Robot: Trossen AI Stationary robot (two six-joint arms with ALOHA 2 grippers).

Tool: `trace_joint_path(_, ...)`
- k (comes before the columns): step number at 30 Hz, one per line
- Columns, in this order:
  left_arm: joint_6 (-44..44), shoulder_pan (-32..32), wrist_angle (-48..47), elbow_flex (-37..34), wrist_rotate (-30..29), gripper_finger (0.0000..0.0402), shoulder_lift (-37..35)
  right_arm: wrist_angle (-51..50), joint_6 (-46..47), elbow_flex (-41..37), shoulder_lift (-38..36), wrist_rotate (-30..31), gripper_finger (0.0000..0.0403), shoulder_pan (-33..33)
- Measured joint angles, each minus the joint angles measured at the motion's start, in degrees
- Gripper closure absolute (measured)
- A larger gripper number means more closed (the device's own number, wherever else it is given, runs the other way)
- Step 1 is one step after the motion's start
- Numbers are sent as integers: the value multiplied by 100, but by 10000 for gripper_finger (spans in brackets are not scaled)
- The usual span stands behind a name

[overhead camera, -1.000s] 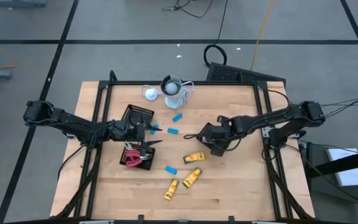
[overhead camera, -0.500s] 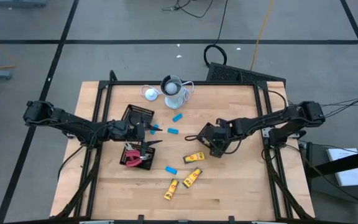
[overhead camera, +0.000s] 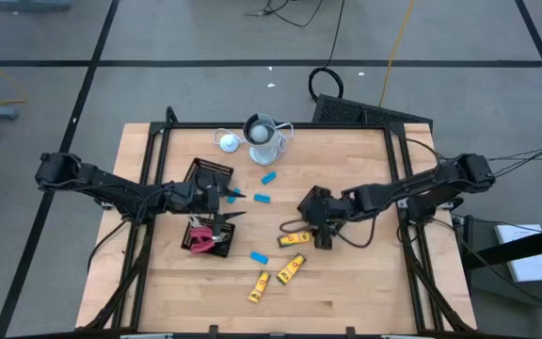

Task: Pick & Place School Supplies
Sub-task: Put the yellow crayon box into the bottom right black bin

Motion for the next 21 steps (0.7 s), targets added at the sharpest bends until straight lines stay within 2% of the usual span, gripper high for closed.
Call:
trace_joint_path(11, -6, 0, 5, 1, -40, 174, 0, 503, -145, 1, 972, -456, 186, 188)
trace_joint_path(21, 15, 0, 21, 1, -42, 174, 0, 870, -447, 3, 1157, -570, 186, 254)
